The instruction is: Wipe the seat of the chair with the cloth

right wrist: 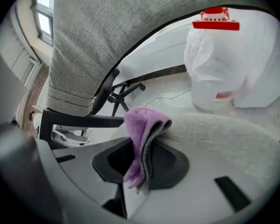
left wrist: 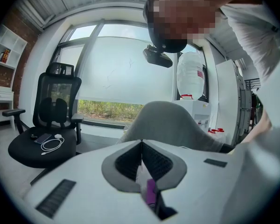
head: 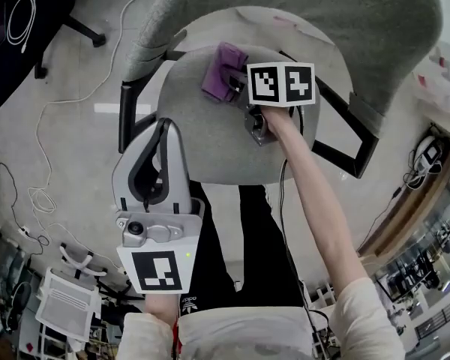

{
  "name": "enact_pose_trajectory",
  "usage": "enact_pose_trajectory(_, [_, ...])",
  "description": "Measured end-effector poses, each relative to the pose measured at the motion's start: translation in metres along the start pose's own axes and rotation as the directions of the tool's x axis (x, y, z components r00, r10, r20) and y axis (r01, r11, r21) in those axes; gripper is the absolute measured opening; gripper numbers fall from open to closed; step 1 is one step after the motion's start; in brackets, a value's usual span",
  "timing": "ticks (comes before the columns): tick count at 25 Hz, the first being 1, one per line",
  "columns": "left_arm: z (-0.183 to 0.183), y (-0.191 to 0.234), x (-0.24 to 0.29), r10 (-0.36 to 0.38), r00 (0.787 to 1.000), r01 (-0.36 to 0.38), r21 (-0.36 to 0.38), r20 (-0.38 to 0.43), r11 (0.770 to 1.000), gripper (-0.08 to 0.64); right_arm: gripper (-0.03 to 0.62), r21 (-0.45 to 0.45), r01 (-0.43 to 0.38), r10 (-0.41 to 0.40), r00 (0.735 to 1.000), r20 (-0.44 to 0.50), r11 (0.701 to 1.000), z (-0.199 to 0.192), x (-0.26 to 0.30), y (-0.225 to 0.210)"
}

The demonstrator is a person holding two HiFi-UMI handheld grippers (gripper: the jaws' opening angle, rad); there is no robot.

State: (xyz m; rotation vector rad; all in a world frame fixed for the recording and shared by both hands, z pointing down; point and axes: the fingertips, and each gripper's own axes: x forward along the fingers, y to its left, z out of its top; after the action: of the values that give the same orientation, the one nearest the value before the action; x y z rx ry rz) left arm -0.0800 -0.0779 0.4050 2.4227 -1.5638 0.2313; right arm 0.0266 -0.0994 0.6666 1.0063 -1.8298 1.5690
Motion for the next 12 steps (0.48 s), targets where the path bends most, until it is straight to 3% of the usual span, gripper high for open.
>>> enact_pose_trajectory(12, [0.004, -0.049, 0.02, -0.075, 0.997, 0.075, 0.028, -0.014, 0.997, 0.014, 0.087, -0.035, 0.204, -0.205, 0.978, -0.03, 0.978, -0.021, -0.087, -0.11])
